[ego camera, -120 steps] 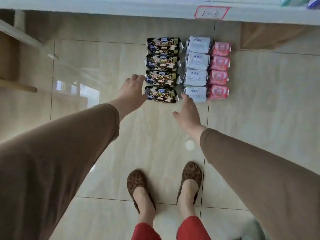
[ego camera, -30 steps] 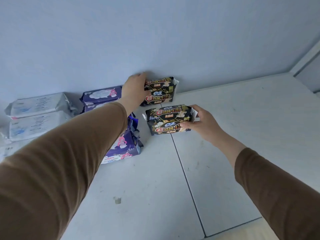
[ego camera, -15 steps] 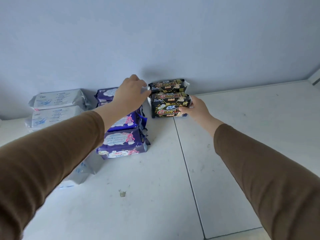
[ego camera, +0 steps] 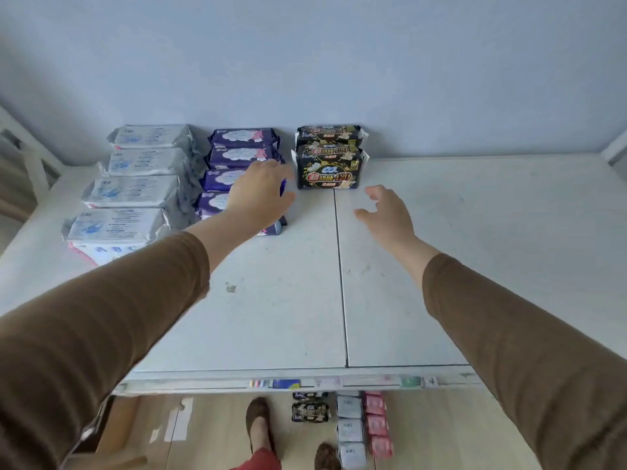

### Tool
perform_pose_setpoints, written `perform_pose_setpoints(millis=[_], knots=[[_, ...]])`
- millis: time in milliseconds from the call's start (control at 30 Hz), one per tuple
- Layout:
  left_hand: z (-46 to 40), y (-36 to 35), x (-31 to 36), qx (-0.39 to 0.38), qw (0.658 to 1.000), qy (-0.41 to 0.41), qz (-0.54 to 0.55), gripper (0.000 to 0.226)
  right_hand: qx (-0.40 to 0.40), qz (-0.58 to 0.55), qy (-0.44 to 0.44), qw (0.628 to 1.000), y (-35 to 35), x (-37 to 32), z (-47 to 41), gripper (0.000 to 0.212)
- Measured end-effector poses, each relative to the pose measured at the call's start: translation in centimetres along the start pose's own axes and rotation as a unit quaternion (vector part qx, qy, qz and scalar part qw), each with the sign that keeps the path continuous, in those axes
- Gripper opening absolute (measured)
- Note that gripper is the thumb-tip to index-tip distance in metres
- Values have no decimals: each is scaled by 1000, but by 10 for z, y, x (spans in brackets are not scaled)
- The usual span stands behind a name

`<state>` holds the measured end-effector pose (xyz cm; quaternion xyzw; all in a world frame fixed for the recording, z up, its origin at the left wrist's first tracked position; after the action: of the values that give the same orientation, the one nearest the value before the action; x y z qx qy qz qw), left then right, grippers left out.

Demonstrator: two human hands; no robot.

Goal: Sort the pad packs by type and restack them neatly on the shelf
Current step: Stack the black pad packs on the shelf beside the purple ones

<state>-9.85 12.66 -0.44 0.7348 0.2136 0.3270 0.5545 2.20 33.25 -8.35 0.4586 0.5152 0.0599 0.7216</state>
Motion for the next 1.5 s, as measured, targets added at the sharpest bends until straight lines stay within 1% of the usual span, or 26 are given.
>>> perform_pose_setpoints(millis=[233, 467, 567, 700, 767, 867, 933, 1067, 1167, 1300, 1433, 1500], knots=[[87, -16, 34, -15, 999, -27, 11, 36, -15, 46, 47, 998, 34, 0, 101, 45], [194, -23, 68, -25, 998, -45, 23, 36, -1, 73, 73, 995, 45, 12, 223, 44], [253, -25, 81, -12, 998, -53, 32, 36, 6, 77, 77, 994, 37, 22, 285, 44], [342, -40, 85, 4, 996, -42, 75, 34, 12, 57, 109, 992, 12, 41, 361, 40], [383, -62, 82, -13, 995, -29, 91, 32, -2, 61, 112, 992, -10, 59, 392, 38], [435, -116, 67, -77, 993, -7, 92, 33, -45, 77, 91, 992, -53, 98, 425, 39], [464, -160, 51, -114, 988, 23, 101, 34, -82, 82, 64, 991, -87, 131, 441, 39], [513, -261, 20, -182, 973, 83, 119, 37, -153, 76, -5, 985, -163, 206, 458, 41], [538, -343, 0, -223, 959, 120, 125, 41, -206, 82, -39, 974, -224, 266, 460, 43], [552, -450, -28, -251, 945, 168, 124, 50, -242, 81, -76, 964, -305, 347, 448, 49], [542, -547, -57, -244, 945, 190, 107, 57, -262, 76, -89, 958, -386, 418, 424, 52], [532, -592, -73, -238, 945, 197, 104, 59, -268, 95, -78, 956, -426, 445, 407, 54]])
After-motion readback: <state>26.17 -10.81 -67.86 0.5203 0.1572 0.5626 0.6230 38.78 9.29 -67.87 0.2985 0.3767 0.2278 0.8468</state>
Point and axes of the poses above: each hand's wrist, its own z-axis away from the middle knuckle, its own y-axis out of the back of the hand, x = y × z, the point moved 6 cm from there along -z, towards the middle knuckle, and after that the axes turned 2 degrees about -y, right-handed, at the moved point
